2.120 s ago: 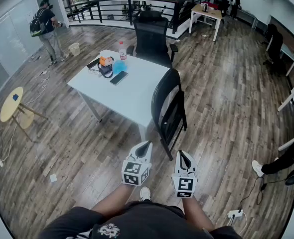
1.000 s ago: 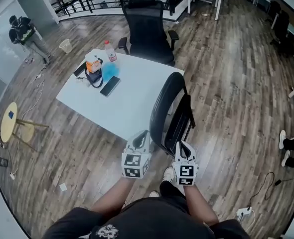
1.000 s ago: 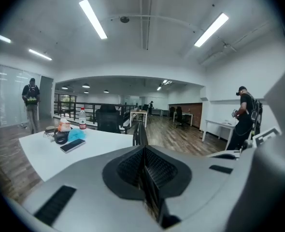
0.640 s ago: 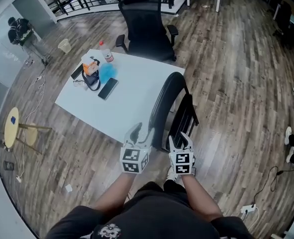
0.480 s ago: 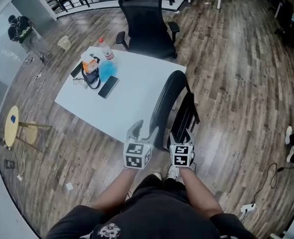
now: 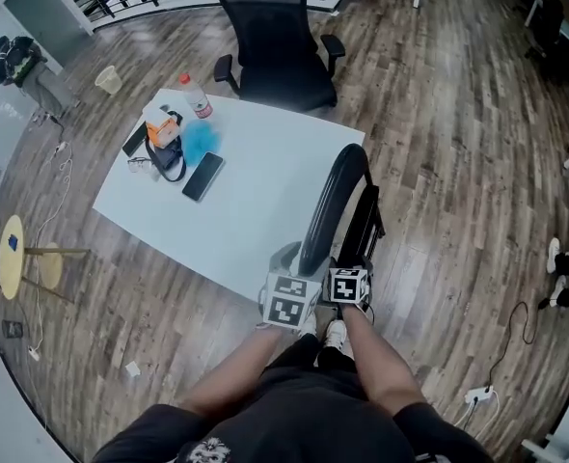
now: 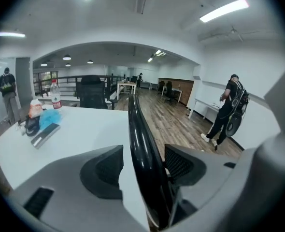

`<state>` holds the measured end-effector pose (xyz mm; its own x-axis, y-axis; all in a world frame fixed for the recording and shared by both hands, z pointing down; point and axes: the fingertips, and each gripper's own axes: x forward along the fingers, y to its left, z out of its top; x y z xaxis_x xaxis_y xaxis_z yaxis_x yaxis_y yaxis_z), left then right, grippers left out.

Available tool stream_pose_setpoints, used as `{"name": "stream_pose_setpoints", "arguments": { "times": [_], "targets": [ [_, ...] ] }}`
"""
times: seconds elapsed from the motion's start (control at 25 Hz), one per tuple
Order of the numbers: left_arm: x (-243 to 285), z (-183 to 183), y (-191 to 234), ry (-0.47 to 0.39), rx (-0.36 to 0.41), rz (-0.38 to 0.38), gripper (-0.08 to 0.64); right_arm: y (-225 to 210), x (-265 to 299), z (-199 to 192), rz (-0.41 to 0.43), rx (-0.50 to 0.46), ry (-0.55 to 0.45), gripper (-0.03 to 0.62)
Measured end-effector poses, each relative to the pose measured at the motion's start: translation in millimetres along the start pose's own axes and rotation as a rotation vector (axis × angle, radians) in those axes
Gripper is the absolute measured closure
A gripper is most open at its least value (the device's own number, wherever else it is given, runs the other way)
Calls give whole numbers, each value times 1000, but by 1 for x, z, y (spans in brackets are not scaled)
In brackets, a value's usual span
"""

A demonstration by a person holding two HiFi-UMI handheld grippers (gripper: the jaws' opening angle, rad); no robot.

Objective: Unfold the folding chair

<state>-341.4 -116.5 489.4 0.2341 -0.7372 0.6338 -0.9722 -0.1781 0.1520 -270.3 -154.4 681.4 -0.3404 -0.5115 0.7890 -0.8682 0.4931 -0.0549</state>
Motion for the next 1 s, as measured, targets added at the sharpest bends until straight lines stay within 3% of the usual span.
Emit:
{"name": "stream_pose_setpoints", "arguments": {
  "times": [0.12, 0.24, 0.44, 0.64, 0.88, 1.0],
  "targets": [
    [13, 1, 6, 62, -24, -61, 291, -1, 14, -1, -40, -50, 59, 279],
    [22, 1, 5, 94, -2, -100, 299, -2, 23, -3, -45, -21, 90, 279],
    [24, 4, -4, 69, -49, -132, 431, -5, 23, -5, -50, 35, 127, 281],
    [25, 4, -4, 80, -44, -144, 442, -14, 18, -10, -59, -2, 122, 282],
    [26, 4, -28, 84, -10, -165, 439, -55, -4, -29, -27, 156, 58, 299],
    [31, 7, -45, 82, -8, -166, 437, -91, -21, -41, -22, 189, 21, 316]
  ]
}}
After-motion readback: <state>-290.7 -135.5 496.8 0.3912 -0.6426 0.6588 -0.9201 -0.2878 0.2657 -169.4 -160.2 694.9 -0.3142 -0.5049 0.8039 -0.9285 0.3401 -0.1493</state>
